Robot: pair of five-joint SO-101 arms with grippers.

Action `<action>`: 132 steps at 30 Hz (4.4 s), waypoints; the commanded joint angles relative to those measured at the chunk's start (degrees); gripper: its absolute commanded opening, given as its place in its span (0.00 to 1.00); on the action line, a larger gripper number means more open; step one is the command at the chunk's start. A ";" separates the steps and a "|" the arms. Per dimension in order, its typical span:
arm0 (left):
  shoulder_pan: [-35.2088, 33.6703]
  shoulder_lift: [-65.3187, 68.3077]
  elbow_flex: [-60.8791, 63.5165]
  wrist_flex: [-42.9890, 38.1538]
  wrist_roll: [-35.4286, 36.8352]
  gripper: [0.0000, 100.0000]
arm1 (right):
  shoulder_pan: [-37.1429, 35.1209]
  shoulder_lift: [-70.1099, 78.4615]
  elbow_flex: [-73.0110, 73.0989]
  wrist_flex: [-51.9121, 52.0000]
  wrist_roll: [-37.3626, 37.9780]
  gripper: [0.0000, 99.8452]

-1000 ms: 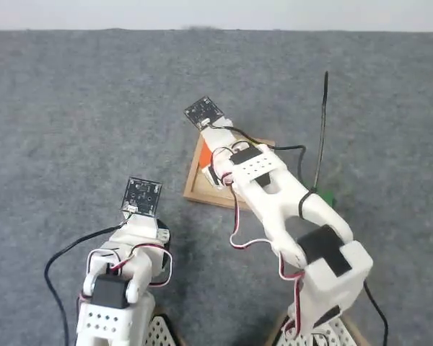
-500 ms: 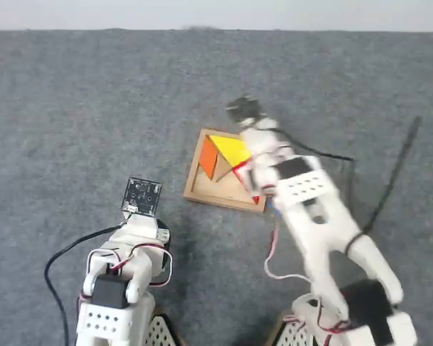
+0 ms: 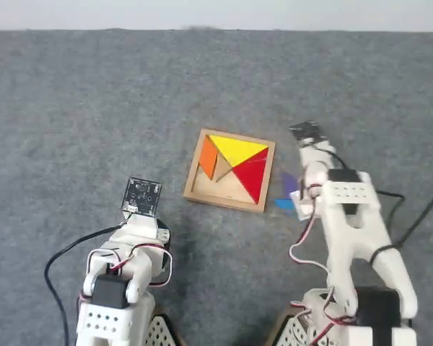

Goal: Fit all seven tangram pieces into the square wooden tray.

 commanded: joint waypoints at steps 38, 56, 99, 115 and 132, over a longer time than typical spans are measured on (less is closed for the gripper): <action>0.09 -0.70 -0.75 0.35 0.70 0.01 | 1.10 2.15 7.74 -14.90 -9.05 0.22; 0.09 -0.70 -0.75 0.35 0.70 0.01 | 1.10 2.15 7.74 -14.99 -9.05 0.22; 0.09 -0.70 -0.75 0.35 0.70 0.01 | 1.63 4.53 4.13 -9.27 -8.70 0.22; 0.09 -0.70 -0.75 0.35 0.70 0.01 | 8.48 -10.77 2.37 -0.22 -4.13 0.22; 0.09 -0.70 -0.75 0.35 0.70 0.01 | 2.59 8.22 -13.36 7.34 5.80 0.33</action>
